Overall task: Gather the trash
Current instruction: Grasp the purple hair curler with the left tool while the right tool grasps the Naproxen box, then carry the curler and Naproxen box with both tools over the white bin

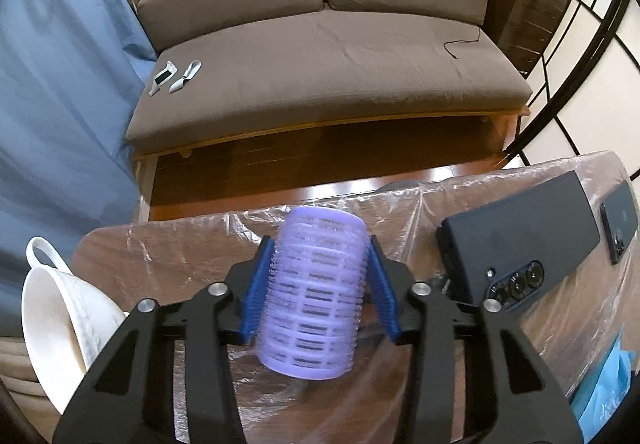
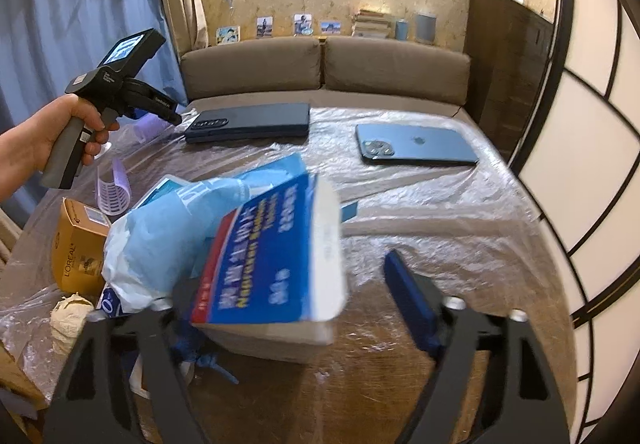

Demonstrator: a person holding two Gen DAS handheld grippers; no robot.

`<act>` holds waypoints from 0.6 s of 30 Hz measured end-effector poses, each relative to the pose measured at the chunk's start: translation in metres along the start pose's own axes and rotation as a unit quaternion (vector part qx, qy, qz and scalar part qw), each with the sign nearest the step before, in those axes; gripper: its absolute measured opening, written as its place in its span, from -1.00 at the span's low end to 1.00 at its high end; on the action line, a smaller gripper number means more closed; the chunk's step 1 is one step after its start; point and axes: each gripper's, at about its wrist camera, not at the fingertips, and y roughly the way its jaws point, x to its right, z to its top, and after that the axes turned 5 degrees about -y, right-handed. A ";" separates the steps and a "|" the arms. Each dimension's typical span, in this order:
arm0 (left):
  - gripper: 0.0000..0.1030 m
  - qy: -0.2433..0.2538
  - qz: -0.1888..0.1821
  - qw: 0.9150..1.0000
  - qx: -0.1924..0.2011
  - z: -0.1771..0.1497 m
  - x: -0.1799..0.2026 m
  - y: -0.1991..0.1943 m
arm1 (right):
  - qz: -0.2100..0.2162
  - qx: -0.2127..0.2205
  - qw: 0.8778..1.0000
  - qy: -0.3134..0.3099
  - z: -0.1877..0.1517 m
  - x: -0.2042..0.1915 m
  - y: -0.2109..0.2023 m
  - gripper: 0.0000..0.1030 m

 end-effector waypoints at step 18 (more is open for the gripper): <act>-0.15 0.015 -0.073 0.995 0.062 -0.047 0.006 -0.060 | 0.013 0.000 0.999 0.029 -0.006 0.023 -0.015 -0.11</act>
